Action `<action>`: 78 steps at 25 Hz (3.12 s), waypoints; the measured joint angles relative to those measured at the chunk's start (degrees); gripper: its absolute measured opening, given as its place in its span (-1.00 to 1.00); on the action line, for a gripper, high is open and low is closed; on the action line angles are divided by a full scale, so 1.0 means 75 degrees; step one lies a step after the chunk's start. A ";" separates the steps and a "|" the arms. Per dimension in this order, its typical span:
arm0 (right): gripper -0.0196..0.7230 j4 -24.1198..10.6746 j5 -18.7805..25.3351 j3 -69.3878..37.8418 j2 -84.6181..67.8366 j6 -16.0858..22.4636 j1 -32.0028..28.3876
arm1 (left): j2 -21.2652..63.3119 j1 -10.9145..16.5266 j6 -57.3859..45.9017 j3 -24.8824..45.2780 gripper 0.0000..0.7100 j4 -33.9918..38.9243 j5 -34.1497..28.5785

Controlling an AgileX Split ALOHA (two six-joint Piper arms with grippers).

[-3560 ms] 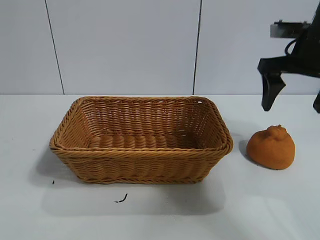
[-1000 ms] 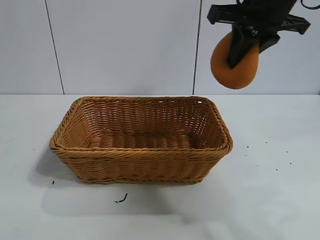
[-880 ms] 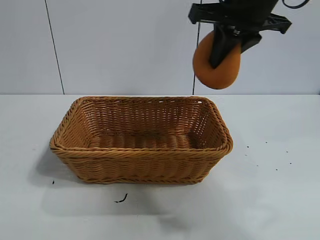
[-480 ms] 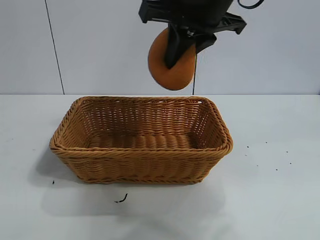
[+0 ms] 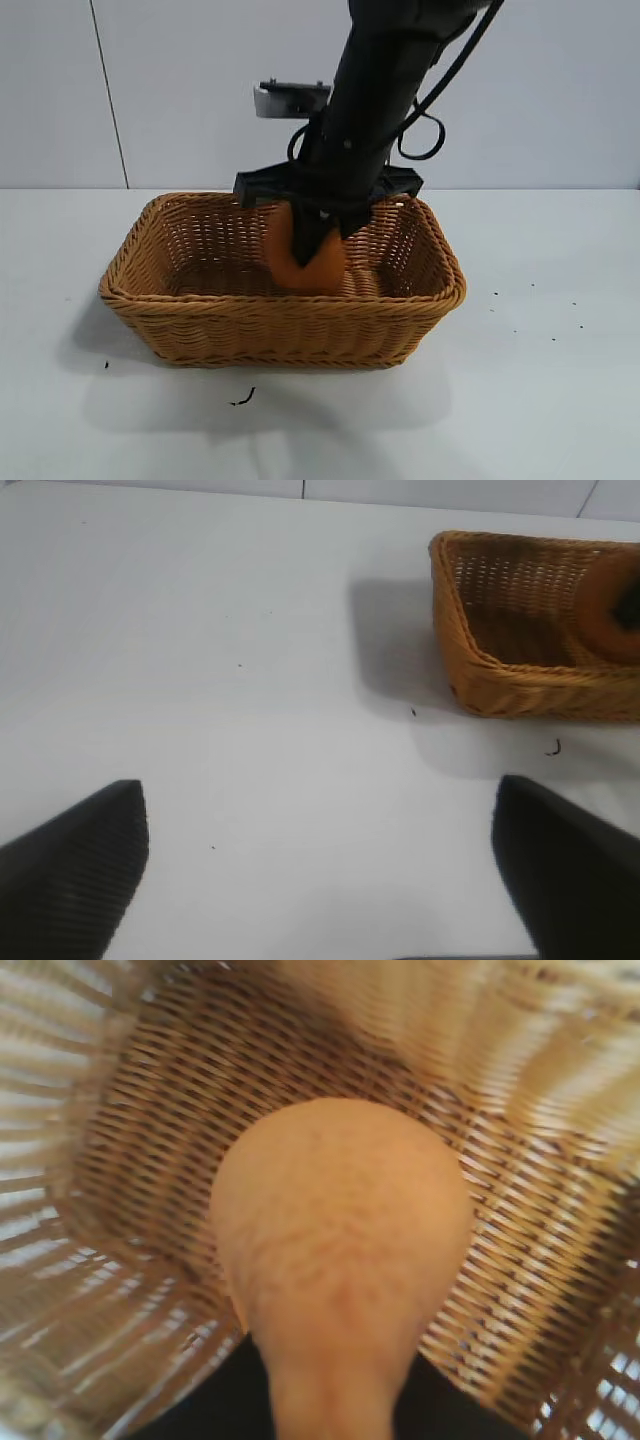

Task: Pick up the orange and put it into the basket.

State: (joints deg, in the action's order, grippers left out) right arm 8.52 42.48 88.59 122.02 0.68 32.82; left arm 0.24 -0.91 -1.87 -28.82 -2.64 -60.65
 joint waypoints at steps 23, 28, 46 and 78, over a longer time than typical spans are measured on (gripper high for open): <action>0.91 -0.0060 0.1567 0.1452 0.0202 0.0000 0.0000 | 0.0000 0.0000 0.0000 0.0000 0.89 -0.0008 0.0000; 0.91 -0.0578 0.2673 0.2762 0.0195 0.0008 0.0000 | 0.0000 0.0000 0.0000 0.0000 0.89 -0.0008 0.0000; 0.91 -0.1552 0.3618 0.3704 0.0157 0.0261 -0.1355 | 0.0000 0.0000 0.0000 0.0000 0.89 -0.0008 0.0000; 0.93 -0.1059 0.3611 -0.0949 -0.3266 -0.0009 -0.4261 | 0.0000 0.0000 0.0000 0.0000 0.89 -0.0008 0.0000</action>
State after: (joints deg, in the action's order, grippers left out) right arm 0.57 69.56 81.47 97.52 0.62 0.86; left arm 0.24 -0.91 -1.87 -28.82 -2.70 -60.65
